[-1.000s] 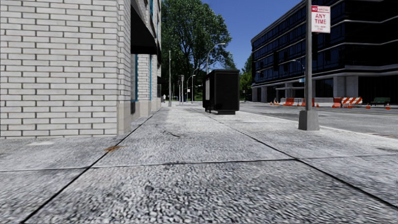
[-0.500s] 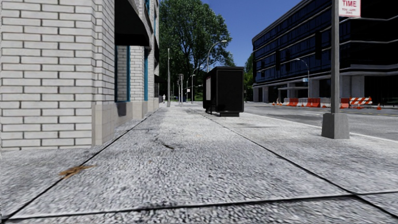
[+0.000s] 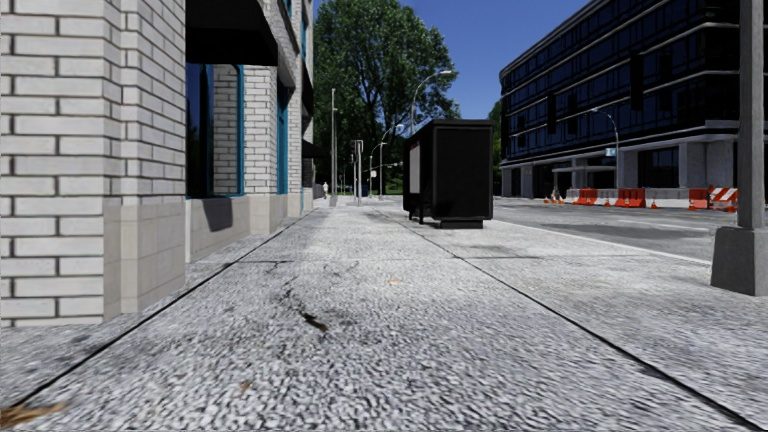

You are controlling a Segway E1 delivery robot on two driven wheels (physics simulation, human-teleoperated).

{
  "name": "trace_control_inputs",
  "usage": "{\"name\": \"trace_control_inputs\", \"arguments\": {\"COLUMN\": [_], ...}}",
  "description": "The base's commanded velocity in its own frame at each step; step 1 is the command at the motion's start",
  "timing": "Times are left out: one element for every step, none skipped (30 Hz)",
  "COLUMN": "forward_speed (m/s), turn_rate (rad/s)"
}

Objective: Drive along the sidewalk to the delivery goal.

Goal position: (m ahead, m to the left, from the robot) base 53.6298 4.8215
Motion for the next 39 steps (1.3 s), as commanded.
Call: {"name": "trace_control_inputs", "arguments": {"forward_speed": [2.00, 2.00, 2.00, 2.00, 2.00, 2.00, 2.00, 2.00, 2.00, 2.00, 2.00, 2.00, 2.00, 2.00, 2.00, 2.00, 2.00, 2.00, 2.00, 2.00, 2.00, 2.00, 2.00, 2.00, 2.00, 2.00, 2.00, 2.00, 2.00, 2.00, 2.00, 2.00, 2.00, 2.00, 2.00, 2.00, 2.00, 2.00, 2.00], "turn_rate": [0.00, 0.00, 0.00, 0.00, 0.00, 0.00, 0.00, 0.00, 0.00, 0.00, 0.00, 0.00, 0.00, 0.00, 0.45, 0.58, 0.61, 0.51, 0.06, 0.00, 0.00, 0.00, 0.00, 0.00, 0.00, 0.00, 0.00, 0.00, 0.00, 0.00, 0.00, 0.00, 0.00, 0.00, 0.49, 0.70, 0.81, 0.85, 0.44]}}
